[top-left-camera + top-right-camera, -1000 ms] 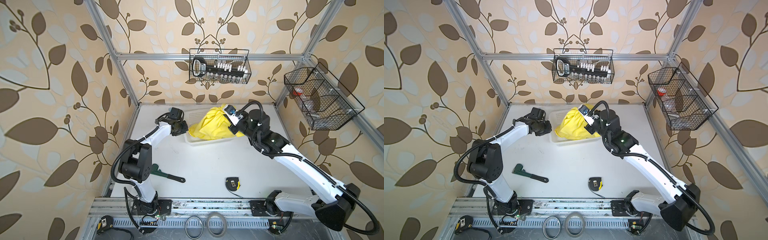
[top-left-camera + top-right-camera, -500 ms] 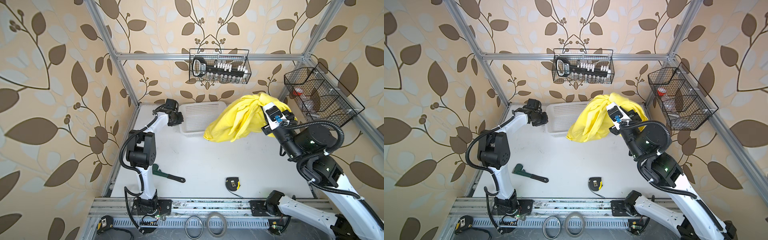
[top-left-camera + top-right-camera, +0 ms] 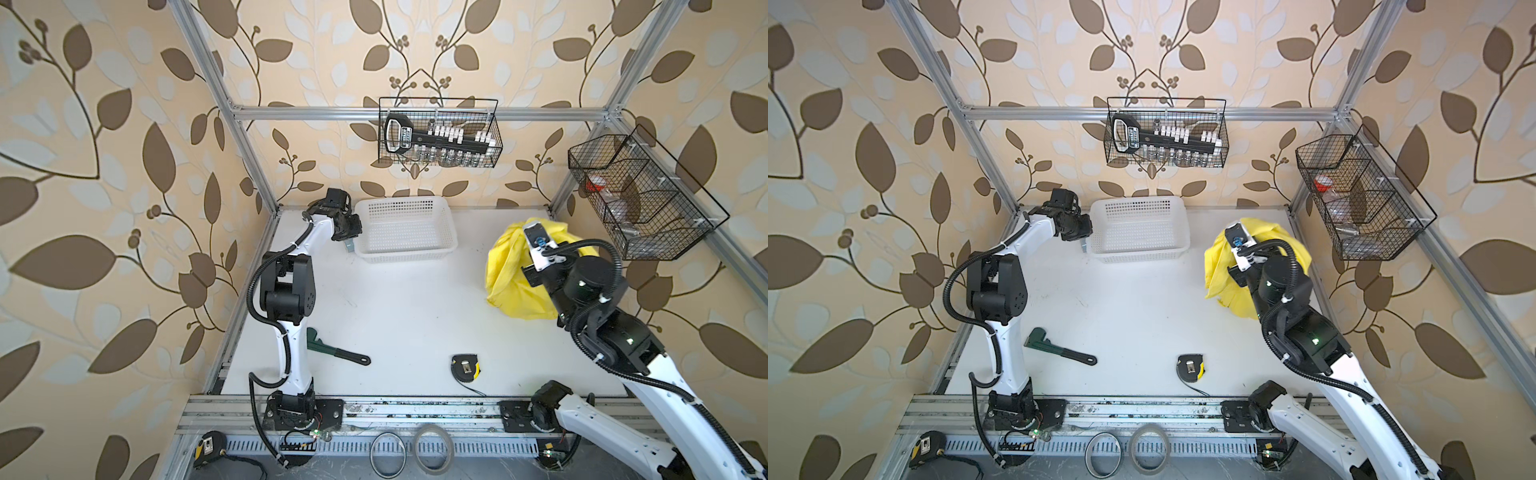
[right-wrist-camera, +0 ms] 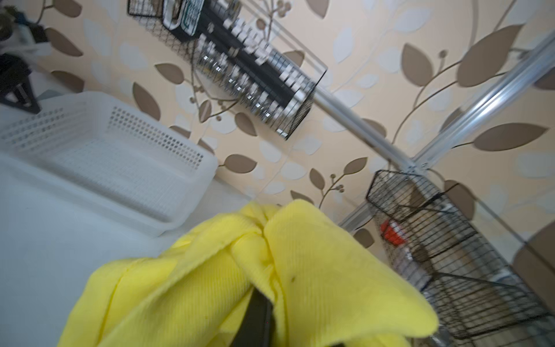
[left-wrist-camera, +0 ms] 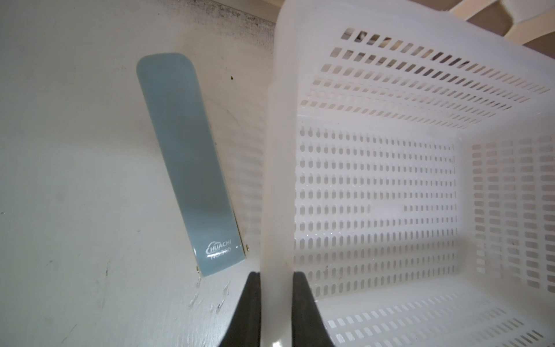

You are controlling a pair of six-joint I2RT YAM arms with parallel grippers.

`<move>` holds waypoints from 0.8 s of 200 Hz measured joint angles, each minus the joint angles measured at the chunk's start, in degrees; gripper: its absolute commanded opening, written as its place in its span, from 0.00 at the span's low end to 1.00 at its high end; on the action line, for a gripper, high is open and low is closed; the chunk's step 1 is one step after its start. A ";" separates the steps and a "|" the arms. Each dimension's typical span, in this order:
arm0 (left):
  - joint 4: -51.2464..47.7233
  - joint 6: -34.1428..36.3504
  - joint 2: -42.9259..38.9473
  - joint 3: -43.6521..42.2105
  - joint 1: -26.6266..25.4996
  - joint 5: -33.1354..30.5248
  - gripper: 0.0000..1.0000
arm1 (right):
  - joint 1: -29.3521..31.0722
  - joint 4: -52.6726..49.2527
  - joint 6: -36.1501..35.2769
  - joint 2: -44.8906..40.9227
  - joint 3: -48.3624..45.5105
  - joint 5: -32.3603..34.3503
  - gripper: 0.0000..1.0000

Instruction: Fold and stack the trousers

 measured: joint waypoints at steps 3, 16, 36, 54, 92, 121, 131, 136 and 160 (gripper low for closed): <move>-0.11 0.20 0.42 0.52 0.07 0.09 0.01 | -0.07 -0.02 0.81 -0.02 -1.22 -1.05 0.00; -0.46 0.63 1.88 2.69 0.42 0.55 0.01 | -0.13 0.22 3.67 0.72 -5.49 -5.29 0.00; -0.39 1.16 3.74 5.22 1.05 1.46 0.03 | -0.11 1.64 7.96 1.55 -11.50 -12.07 0.00; -0.46 1.51 5.11 7.10 1.49 2.16 0.04 | 0.09 3.54 11.61 2.23 -15.04 -17.77 0.00; -0.96 1.75 7.98 11.43 2.25 3.54 0.07 | 4.00 11.74 18.25 7.41 -18.51 -27.23 0.01; -1.77 1.79 8.17 12.02 2.62 4.20 0.14 | 9.25 18.23 21.86 14.53 -19.47 -30.40 0.03; -2.12 1.79 8.15 12.15 2.82 4.48 0.18 | 10.21 20.20 22.84 16.83 -19.47 -31.15 0.03; -2.27 1.79 8.15 12.17 2.86 4.57 0.21 | 10.73 21.18 23.28 17.90 -19.47 -31.30 0.04; -3.58 2.40 8.15 12.28 3.34 4.46 0.35 | 12.70 24.57 24.46 22.77 -19.30 -32.11 0.08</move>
